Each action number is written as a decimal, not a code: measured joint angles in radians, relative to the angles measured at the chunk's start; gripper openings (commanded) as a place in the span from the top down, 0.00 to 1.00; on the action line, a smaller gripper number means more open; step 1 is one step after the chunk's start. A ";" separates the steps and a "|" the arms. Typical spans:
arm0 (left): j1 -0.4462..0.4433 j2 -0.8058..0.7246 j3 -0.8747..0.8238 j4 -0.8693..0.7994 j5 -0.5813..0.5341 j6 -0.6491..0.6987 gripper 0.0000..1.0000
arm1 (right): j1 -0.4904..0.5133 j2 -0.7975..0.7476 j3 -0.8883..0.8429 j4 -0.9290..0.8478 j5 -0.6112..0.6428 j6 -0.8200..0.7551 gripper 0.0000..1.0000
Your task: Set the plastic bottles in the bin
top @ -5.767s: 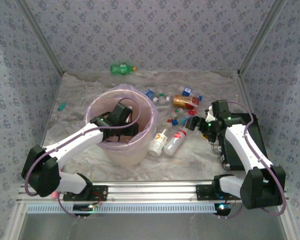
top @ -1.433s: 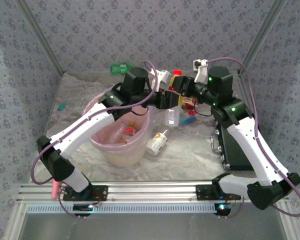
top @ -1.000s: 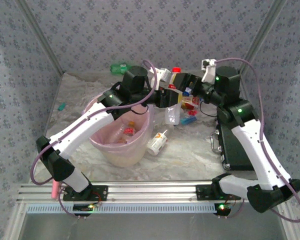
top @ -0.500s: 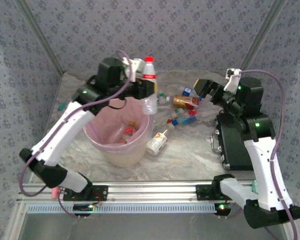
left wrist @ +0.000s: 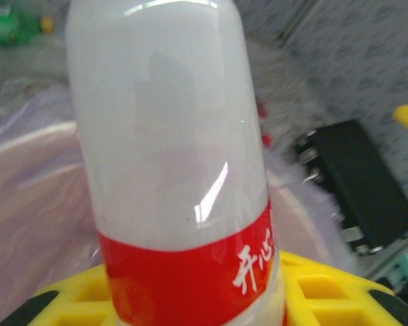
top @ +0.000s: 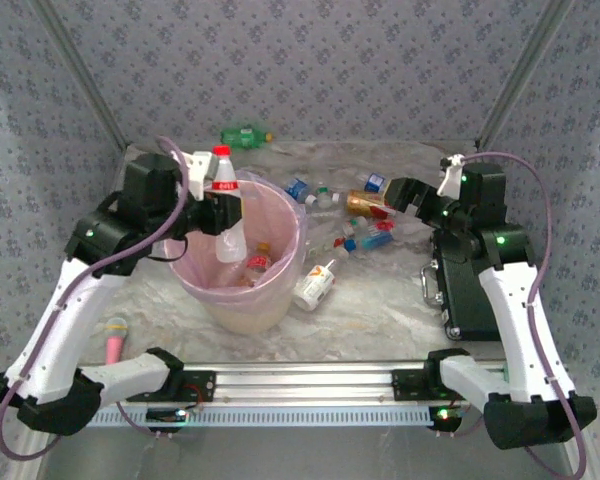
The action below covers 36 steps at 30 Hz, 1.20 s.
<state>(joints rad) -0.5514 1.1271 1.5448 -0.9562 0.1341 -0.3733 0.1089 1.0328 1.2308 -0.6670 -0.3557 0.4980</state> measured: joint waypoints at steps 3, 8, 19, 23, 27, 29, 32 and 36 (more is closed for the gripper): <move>0.000 0.029 -0.089 -0.029 -0.064 0.011 0.74 | 0.000 0.003 -0.012 -0.010 0.008 -0.007 0.00; -0.007 0.068 -0.237 -0.040 -0.131 0.018 0.75 | 0.000 0.006 -0.024 -0.013 0.027 -0.013 0.00; -0.070 0.129 -0.474 0.125 -0.149 -0.005 0.72 | 0.000 0.014 -0.109 -0.013 0.046 -0.013 0.00; -0.071 0.153 -0.535 0.190 -0.146 -0.013 0.66 | 0.000 0.013 -0.147 -0.011 0.046 -0.008 0.00; -0.071 0.165 -0.571 0.249 -0.146 -0.013 0.56 | 0.001 0.005 -0.193 -0.011 0.050 0.003 0.00; -0.072 0.177 -0.585 0.277 -0.143 -0.018 0.49 | 0.002 -0.003 -0.219 -0.011 0.055 0.012 0.00; -0.072 0.184 -0.591 0.304 -0.139 -0.020 0.40 | 0.006 -0.014 -0.255 -0.011 0.062 0.037 0.00; -0.072 0.184 -0.591 0.311 -0.141 -0.020 0.32 | 0.032 -0.016 -0.312 -0.004 0.080 0.087 0.01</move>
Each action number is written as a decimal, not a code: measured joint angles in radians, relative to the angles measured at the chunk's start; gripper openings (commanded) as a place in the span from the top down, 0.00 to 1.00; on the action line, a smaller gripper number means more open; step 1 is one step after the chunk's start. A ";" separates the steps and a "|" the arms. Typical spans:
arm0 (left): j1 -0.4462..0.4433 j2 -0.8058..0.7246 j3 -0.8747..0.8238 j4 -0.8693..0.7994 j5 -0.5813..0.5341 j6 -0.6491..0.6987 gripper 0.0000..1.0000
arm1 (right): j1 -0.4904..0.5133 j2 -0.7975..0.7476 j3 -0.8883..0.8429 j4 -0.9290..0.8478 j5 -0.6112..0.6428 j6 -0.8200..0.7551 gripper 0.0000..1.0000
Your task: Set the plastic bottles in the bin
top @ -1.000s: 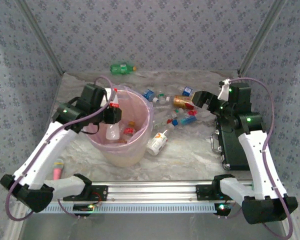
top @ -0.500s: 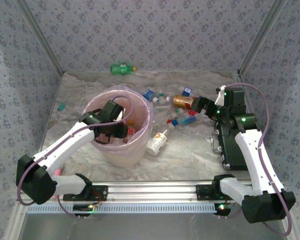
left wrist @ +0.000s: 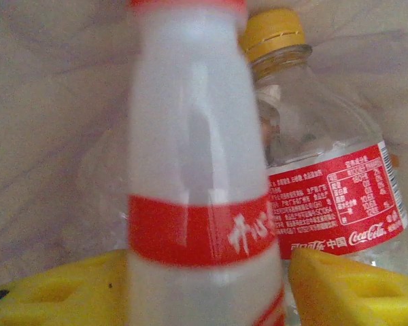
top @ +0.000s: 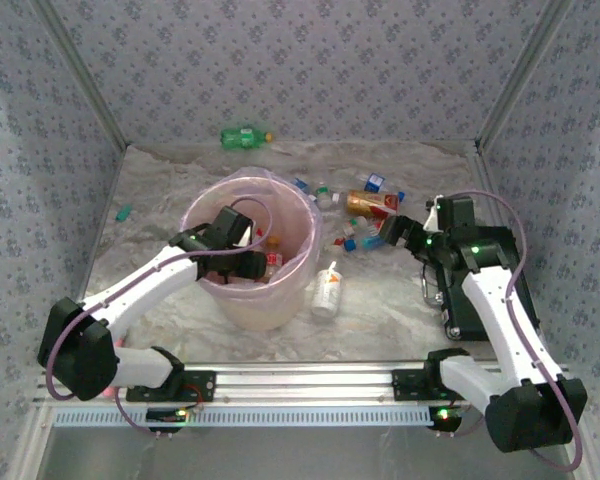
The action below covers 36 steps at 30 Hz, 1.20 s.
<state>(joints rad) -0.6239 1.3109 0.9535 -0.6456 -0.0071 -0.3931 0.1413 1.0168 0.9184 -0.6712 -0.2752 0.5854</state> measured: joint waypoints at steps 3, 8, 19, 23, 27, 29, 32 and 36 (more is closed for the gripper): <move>0.000 -0.004 0.003 -0.003 -0.005 0.000 0.28 | 0.045 0.005 -0.035 0.015 0.022 0.045 0.02; -0.001 -0.029 0.058 -0.038 -0.005 0.011 0.19 | 0.159 0.082 -0.037 0.062 0.072 0.091 0.04; -0.001 -0.151 0.229 -0.122 -0.030 0.044 0.02 | 0.380 0.377 0.074 0.103 0.161 0.122 0.05; -0.001 -0.193 0.285 -0.170 -0.047 0.056 0.01 | 0.414 0.476 0.121 0.123 0.160 0.125 0.11; -0.001 -0.234 0.317 -0.174 -0.050 0.056 0.00 | 0.425 0.550 0.122 0.161 0.156 0.145 0.11; -0.001 -0.270 0.312 -0.161 -0.036 0.051 0.00 | 0.428 0.580 0.122 0.184 0.153 0.165 0.11; -0.001 -0.335 0.292 -0.120 -0.010 0.034 0.00 | 0.433 0.615 0.122 0.231 0.148 0.197 0.12; -0.001 -0.399 0.280 -0.085 0.020 0.018 0.00 | 0.435 0.649 0.098 0.311 0.145 0.242 0.16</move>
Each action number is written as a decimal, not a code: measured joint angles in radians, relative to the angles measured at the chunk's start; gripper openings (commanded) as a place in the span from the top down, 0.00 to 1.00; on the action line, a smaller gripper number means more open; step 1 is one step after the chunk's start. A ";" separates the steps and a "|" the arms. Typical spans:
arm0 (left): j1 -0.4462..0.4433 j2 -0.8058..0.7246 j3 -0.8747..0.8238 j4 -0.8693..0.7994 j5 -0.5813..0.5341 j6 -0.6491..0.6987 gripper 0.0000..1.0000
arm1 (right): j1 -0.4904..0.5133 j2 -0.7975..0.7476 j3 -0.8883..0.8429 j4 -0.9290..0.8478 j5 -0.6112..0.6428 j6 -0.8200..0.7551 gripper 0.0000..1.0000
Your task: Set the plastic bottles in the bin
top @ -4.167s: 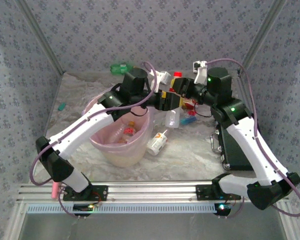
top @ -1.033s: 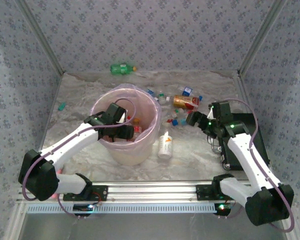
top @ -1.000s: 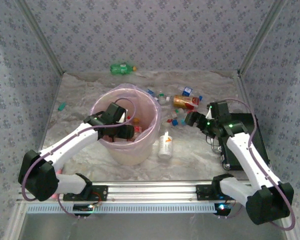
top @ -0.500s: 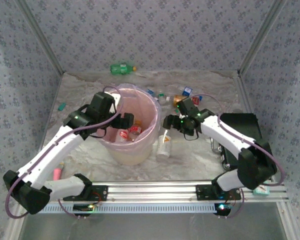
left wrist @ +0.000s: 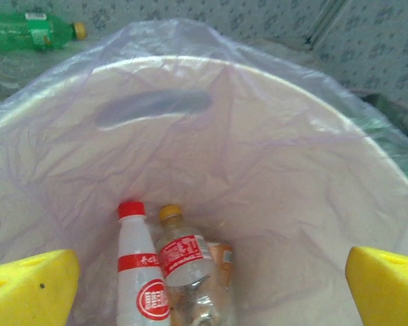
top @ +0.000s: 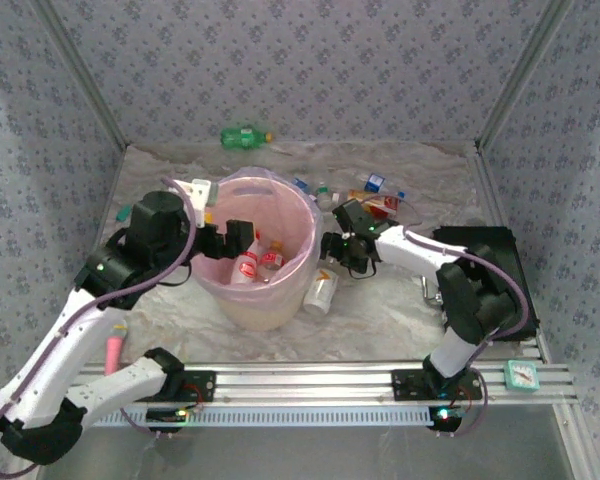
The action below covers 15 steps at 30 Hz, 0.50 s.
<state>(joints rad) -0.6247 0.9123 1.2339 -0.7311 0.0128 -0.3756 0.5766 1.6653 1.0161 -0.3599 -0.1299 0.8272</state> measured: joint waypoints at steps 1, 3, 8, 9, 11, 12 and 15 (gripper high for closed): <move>0.000 -0.008 0.000 0.006 0.002 -0.003 0.00 | 0.000 0.006 -0.008 0.017 0.000 0.011 0.18; 0.001 -0.016 -0.001 0.016 0.005 -0.007 0.00 | 0.000 0.024 -0.024 0.053 -0.001 0.033 0.20; 0.001 -0.013 -0.022 0.041 0.028 -0.019 0.00 | -0.001 0.045 -0.062 0.122 0.003 0.095 0.27; 0.001 -0.013 -0.033 0.050 0.036 -0.023 0.00 | -0.001 0.045 -0.064 0.125 0.005 0.103 0.28; 0.001 -0.009 -0.046 0.056 0.048 -0.029 0.00 | -0.001 0.043 -0.070 0.129 0.012 0.113 0.34; 0.001 -0.006 -0.048 0.056 0.052 -0.032 0.00 | -0.001 0.042 -0.073 0.131 0.015 0.119 0.37; 0.001 0.000 -0.051 0.063 0.055 -0.037 0.00 | -0.001 0.026 -0.095 0.151 0.024 0.130 0.40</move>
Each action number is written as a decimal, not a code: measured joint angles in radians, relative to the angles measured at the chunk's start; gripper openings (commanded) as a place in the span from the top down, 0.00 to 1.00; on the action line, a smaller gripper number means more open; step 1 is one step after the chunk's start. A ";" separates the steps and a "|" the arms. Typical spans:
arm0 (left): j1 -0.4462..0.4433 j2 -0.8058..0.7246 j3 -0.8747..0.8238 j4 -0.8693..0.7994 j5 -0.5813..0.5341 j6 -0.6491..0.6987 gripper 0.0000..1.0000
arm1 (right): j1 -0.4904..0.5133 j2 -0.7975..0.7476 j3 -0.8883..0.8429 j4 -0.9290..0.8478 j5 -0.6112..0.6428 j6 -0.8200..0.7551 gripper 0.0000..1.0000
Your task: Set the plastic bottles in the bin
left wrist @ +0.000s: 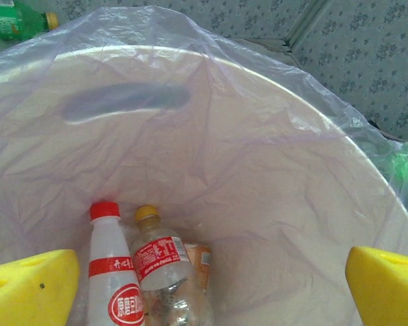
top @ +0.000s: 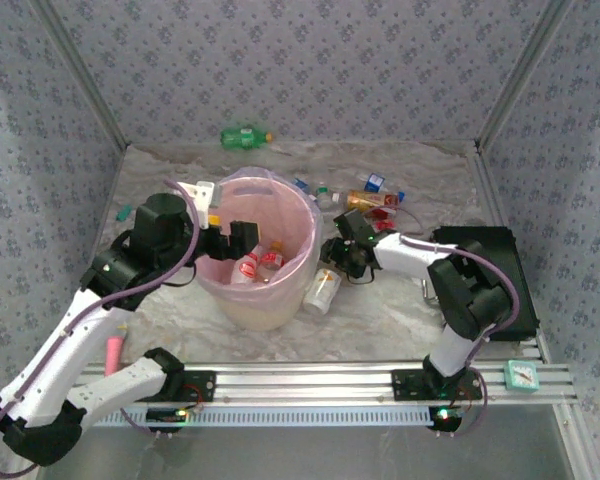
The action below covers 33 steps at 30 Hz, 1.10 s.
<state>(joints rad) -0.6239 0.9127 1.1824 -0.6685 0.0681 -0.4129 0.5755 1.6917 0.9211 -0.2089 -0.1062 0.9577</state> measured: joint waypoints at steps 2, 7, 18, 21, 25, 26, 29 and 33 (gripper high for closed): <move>0.000 0.000 0.000 0.009 0.006 -0.002 0.00 | 0.000 -0.008 -0.011 0.013 0.003 0.001 0.40; 0.000 0.007 0.000 0.021 0.024 -0.009 0.00 | -0.002 -0.019 -0.023 0.022 0.005 0.000 0.42; 0.035 0.012 -0.005 0.114 0.164 -0.045 0.00 | -0.040 -0.162 -0.035 -0.035 0.022 -0.020 0.47; 0.040 0.026 -0.004 0.135 0.196 -0.057 0.00 | -0.069 -0.227 -0.038 -0.072 0.032 -0.044 0.48; 0.044 0.074 0.006 0.160 0.240 -0.072 0.00 | -0.129 -0.343 -0.053 -0.127 0.045 -0.092 0.50; 0.047 0.089 0.010 0.164 0.252 -0.079 0.00 | -0.145 -0.371 -0.053 -0.146 0.048 -0.105 0.50; 0.050 0.135 0.033 0.180 0.285 -0.092 0.00 | -0.202 -0.461 -0.053 -0.203 0.051 -0.149 0.51; 0.051 0.180 0.068 0.210 0.325 -0.109 0.00 | -0.274 -0.571 -0.018 -0.299 0.058 -0.205 0.51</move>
<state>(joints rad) -0.5732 1.0931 1.2499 -0.4587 0.3927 -0.5220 0.3012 1.1202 0.9031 -0.5083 -0.0479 0.7525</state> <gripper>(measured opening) 0.997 0.612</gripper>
